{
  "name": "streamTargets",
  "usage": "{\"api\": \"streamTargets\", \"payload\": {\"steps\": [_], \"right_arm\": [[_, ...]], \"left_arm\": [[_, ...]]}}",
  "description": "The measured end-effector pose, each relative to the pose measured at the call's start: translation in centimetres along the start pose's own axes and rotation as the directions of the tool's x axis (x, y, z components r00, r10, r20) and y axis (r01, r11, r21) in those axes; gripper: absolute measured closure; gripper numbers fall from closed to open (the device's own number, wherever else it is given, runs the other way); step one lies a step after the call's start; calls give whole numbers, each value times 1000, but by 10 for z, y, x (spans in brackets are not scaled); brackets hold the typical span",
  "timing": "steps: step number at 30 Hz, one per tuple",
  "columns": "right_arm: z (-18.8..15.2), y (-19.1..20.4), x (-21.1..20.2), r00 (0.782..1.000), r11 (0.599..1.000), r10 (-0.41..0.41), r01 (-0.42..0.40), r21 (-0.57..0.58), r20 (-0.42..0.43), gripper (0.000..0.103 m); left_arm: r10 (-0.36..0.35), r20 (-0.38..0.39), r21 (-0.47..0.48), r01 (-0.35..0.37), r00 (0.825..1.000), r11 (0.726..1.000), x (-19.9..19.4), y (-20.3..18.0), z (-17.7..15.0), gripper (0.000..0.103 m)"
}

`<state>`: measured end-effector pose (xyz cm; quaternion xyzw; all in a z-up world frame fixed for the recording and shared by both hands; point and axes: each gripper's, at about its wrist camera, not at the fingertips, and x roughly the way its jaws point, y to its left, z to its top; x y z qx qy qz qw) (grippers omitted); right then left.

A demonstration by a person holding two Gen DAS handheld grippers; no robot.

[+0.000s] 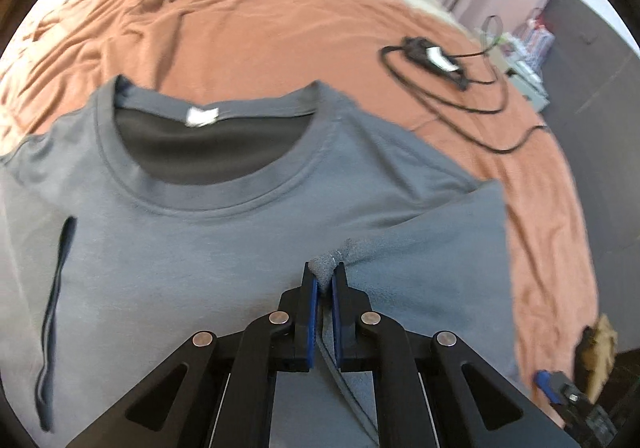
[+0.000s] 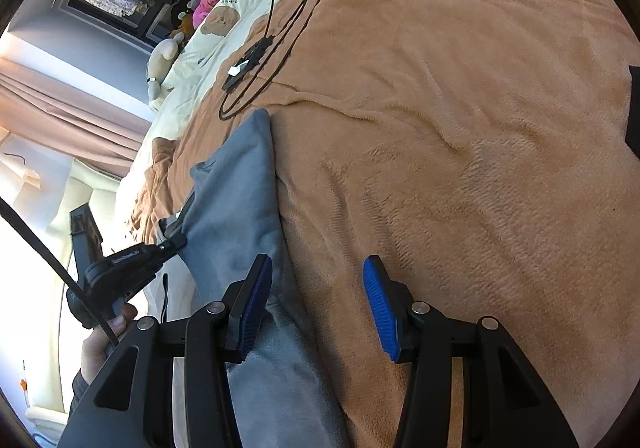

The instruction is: Fold small clothes

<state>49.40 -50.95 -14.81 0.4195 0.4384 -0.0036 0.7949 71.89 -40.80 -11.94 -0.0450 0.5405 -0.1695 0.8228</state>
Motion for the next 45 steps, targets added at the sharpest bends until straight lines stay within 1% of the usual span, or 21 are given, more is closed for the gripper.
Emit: {"api": "streamTargets", "payload": {"steps": [3,8,11,18,21,28,32,33,34,35,36,37,38,41,45], "right_arm": [[1,0,0,1000,1000,1,-1,4,-3,57],[1,6,1,1000,1000,17,-17,-8,-10,57],[-2,11,7,999,999,28,-29,-23,-27,57],[-5,19,23,997,998,14,-19,-55,-76,57],[-3,18,26,996,999,10,-14,-49,-86,57],[0,19,31,997,998,28,-31,-49,-78,57],[-3,18,40,996,999,27,-31,-45,-84,58],[-5,20,40,997,998,24,-29,-54,-79,61],[-5,21,40,997,998,21,-26,-63,-78,73],[-5,21,41,996,997,20,-26,-69,-85,82],[-7,22,42,996,997,22,-28,-69,-90,84],[-7,21,42,996,998,19,-25,-66,-90,86],[-8,22,42,996,998,17,-22,-63,-87,90],[-9,20,39,996,998,22,-27,-51,-85,95],[-9,15,33,996,999,26,-28,-27,-83,95]], "left_arm": [[20,-21,-3,-20,1000,1000,9,2,-6,97],[5,-35,-34,-7,999,999,6,8,-11,97],[18,-46,-33,-19,999,999,0,10,-13,97],[52,-95,-39,-56,994,998,-3,15,-20,97],[23,-76,-44,-26,997,999,-3,15,-18,97],[36,-75,-17,-38,997,999,11,7,-10,97],[38,-71,21,-36,997,999,15,-1,-4,97],[45,-69,40,-43,997,998,14,-5,-1,97],[48,-66,52,-45,997,998,11,-6,1,94],[49,-61,60,-45,997,997,9,-8,4,88],[42,-54,64,-39,998,997,7,-11,7,85],[35,-41,70,-32,999,997,3,-16,11,78],[29,-28,79,-26,999,997,0,-22,14,75],[5,-7,133,-4,1000,991,-5,-43,24,75],[-30,-19,190,34,999,981,0,-68,28,75]]}}
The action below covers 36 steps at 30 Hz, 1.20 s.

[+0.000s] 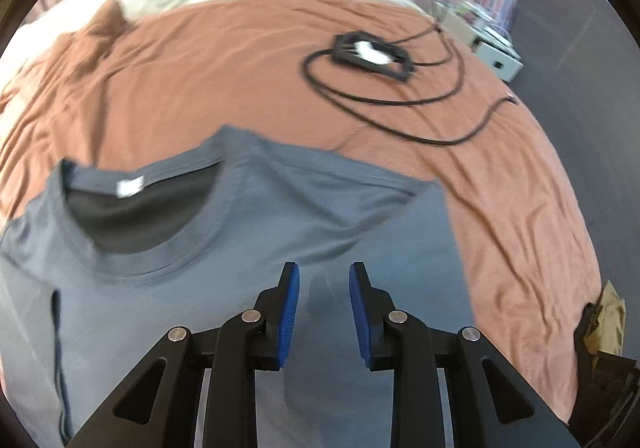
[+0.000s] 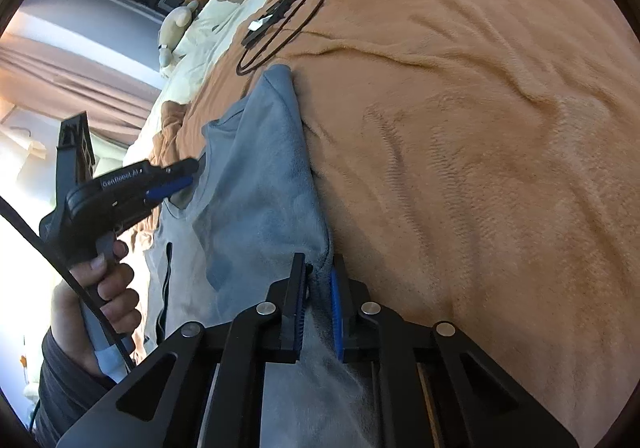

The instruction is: Fold small clothes

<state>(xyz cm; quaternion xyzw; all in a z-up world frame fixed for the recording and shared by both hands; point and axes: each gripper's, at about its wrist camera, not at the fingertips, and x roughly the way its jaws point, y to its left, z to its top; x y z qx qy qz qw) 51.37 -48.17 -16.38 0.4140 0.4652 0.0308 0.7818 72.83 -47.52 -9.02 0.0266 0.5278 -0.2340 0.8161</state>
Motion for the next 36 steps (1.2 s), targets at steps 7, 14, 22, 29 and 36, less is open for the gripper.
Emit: {"api": "streamTargets", "payload": {"steps": [7,14,22,29,36], "right_arm": [[1,-7,-8,998,997,54,-53,55,-15,90],[5,-13,-19,999,997,43,-44,56,20,87],[3,-19,-23,999,996,28,-30,82,32,87],[2,-24,-32,998,993,15,-22,113,56,87],[-7,-25,-38,998,993,16,-23,115,66,87]], "left_arm": [[-45,-43,34,47,998,998,25,-22,1,75],[-53,-69,30,56,996,998,59,-27,9,75],[-97,-31,68,99,995,993,70,-44,20,76],[-198,-27,85,199,980,976,74,-63,29,76],[-188,25,90,185,982,979,58,-66,38,75]]}}
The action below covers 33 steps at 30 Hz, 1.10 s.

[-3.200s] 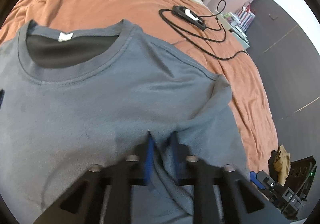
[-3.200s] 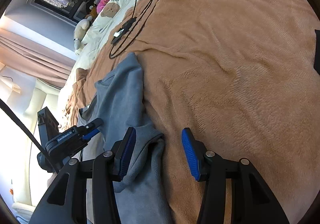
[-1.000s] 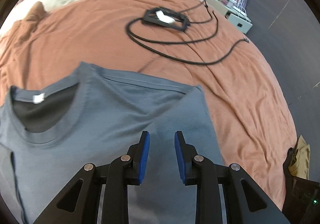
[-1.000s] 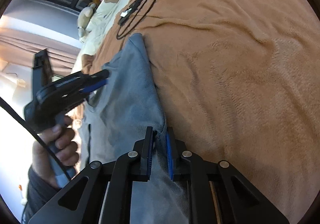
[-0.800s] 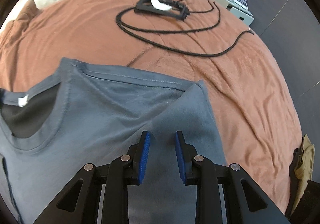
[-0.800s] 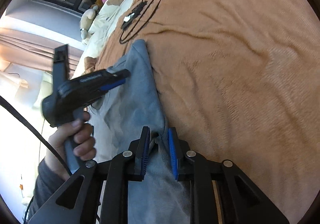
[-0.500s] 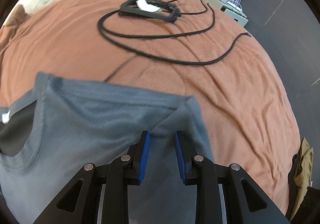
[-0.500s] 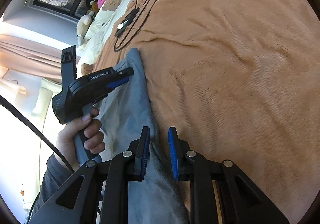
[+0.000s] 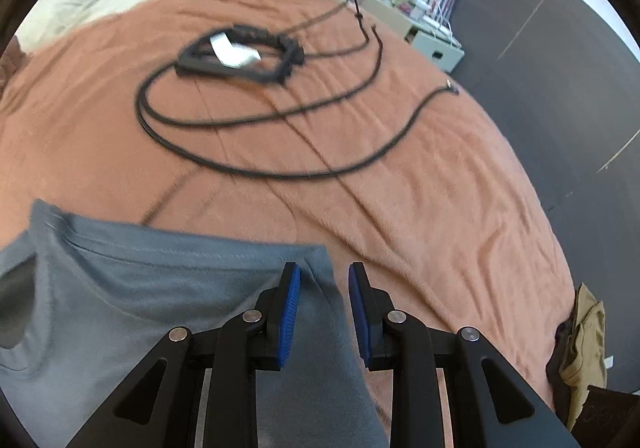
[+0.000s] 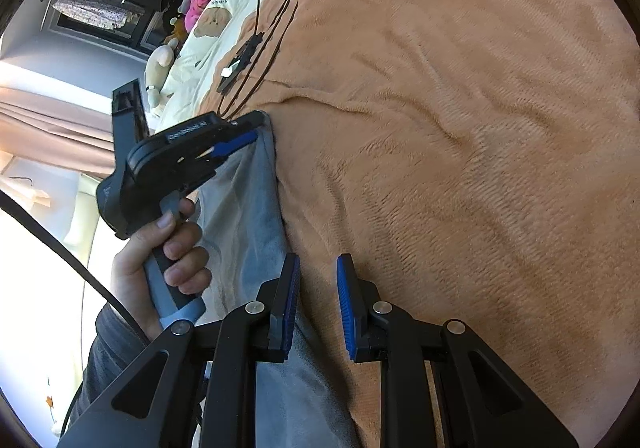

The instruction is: Fold small clothes

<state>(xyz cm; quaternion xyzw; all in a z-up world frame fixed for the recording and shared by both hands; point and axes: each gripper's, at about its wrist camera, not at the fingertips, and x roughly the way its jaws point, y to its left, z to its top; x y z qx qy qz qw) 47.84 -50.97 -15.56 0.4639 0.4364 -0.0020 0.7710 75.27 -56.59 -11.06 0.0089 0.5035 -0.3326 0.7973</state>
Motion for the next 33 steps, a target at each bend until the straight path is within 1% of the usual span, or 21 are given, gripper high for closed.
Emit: {"api": "streamTargets", "payload": {"steps": [3,5,6,8,9,13,14,15,16,17,19,23,27,31,33], "right_arm": [[-2,-2,-1,1000,1000,6,-6,3,-1,87],[-2,-3,-2,1000,1000,11,-11,6,-4,87],[0,-4,-3,1000,1000,13,-13,5,-5,87],[2,-5,-5,1000,1000,16,-16,4,-5,87],[3,-6,-5,1000,1000,16,-16,4,-4,87],[7,-7,-5,1000,1000,15,-15,8,-3,87],[7,-7,-4,1000,1000,14,-14,11,-3,87],[7,-8,-4,1000,1000,13,-13,13,-4,87],[7,-8,-4,1000,1000,13,-13,14,-5,87],[7,-8,-4,1000,1000,14,-14,14,-6,87],[8,-7,-5,1000,1000,14,-14,12,-7,87],[8,-6,-6,1000,1000,9,-8,13,-6,87],[9,-8,-6,1000,1000,3,-3,22,-3,87],[8,-5,-5,1000,1000,5,-5,17,-6,87],[8,-3,-5,1000,1000,9,-9,10,-9,87]], "left_arm": [[36,10,-1,-36,999,999,-7,4,4,69],[69,-4,4,-69,998,998,-6,7,5,68],[71,-10,6,-71,997,997,-5,8,5,68],[65,-30,2,-65,997,998,1,12,5,61],[54,-38,-6,-54,998,999,2,15,3,60],[5,-50,-25,-7,999,1000,9,23,-1,59],[-10,-53,-31,9,999,999,10,24,-1,63],[-30,-54,-36,28,998,999,12,25,-1,69],[-47,-58,-37,45,997,998,13,25,-2,88],[-63,-68,-36,60,996,998,16,25,-1,94],[-52,-56,-13,51,997,999,16,18,-2,96],[-73,-25,21,73,997,997,14,5,4,98],[-71,-30,39,72,997,997,21,-4,10,100],[-39,-45,49,41,998,998,31,-7,11,99],[-16,-40,60,18,999,998,31,-8,12,97]]}}
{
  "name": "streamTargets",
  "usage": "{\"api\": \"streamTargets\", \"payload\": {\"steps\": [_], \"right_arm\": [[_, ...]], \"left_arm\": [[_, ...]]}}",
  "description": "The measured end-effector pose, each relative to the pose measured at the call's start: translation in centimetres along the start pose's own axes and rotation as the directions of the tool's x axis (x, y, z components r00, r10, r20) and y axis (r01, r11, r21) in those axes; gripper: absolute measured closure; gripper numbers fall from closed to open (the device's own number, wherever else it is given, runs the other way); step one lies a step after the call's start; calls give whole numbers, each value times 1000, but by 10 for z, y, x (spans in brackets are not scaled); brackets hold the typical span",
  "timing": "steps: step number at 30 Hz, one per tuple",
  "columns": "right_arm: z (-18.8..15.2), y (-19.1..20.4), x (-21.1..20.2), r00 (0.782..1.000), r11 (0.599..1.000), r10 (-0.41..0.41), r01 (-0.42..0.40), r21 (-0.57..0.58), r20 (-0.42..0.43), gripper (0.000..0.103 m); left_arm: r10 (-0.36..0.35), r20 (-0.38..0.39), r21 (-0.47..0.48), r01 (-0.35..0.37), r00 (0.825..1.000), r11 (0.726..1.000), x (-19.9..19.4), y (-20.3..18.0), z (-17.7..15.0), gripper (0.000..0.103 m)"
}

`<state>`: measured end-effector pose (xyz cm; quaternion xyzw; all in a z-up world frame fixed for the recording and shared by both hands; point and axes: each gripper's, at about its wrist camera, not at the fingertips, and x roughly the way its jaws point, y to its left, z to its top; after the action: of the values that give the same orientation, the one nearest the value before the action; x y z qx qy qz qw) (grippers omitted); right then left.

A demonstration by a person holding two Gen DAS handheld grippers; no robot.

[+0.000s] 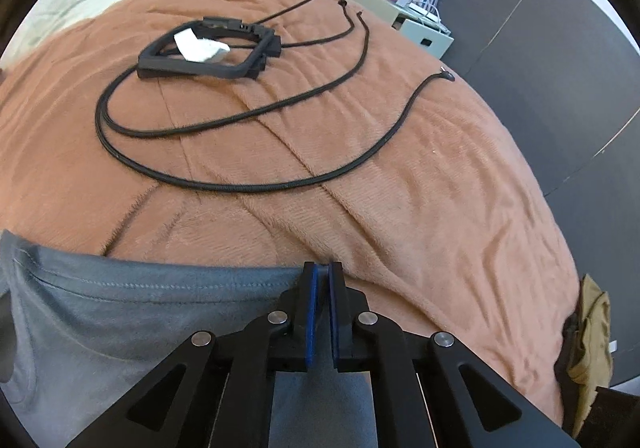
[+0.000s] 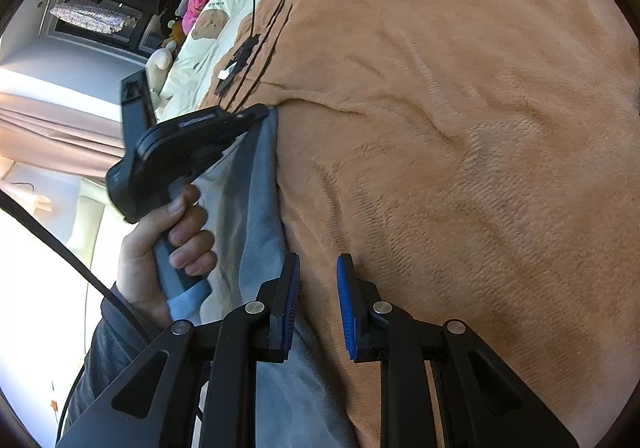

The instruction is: Fold small clothes

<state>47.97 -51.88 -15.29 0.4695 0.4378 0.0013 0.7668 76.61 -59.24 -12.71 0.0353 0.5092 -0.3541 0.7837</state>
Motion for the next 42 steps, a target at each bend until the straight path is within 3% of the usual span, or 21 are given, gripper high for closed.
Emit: {"api": "streamTargets", "payload": {"steps": [3,5,7,9,10,11,12,21,26,30,36,42], "right_arm": [[1,2,2,1000,1000,7,-7,-7,-3,87],[1,3,3,1000,1000,10,-10,-12,-7,87],[1,4,5,1000,1000,14,-14,-16,-12,87],[0,7,7,1000,1000,13,-13,-25,-17,75],[0,8,7,1000,1000,12,-13,-28,-15,57],[0,9,7,1000,999,13,-13,-32,-5,47],[0,10,6,1000,999,14,-14,-40,3,46],[-10,30,30,1000,990,-27,26,-140,-9,49],[-11,36,48,993,974,-119,114,-195,-14,76],[-9,39,51,988,969,-156,148,-200,-24,88],[-7,35,47,989,977,-140,131,-168,-47,89],[-3,32,39,994,987,-89,79,-141,-67,85]], "left_arm": [[7,12,7,-8,1000,1000,-11,0,3,91],[40,41,17,-40,998,999,-26,1,4,78],[65,50,34,-67,997,997,-36,2,2,74],[80,45,48,-82,996,995,-43,4,-2,74],[83,45,52,-86,996,995,-48,6,-6,74],[82,46,55,-85,996,995,-52,7,-10,74],[81,46,61,-83,996,995,-55,8,-13,74],[139,-59,155,-128,989,980,-43,11,-40,74],[184,-77,135,-172,980,976,-17,17,-39,74],[200,-43,97,-195,979,976,-9,20,-31,74],[210,-38,82,-207,977,975,-20,19,-30,74],[212,-33,73,-209,977,975,-53,27,-51,74]]}}
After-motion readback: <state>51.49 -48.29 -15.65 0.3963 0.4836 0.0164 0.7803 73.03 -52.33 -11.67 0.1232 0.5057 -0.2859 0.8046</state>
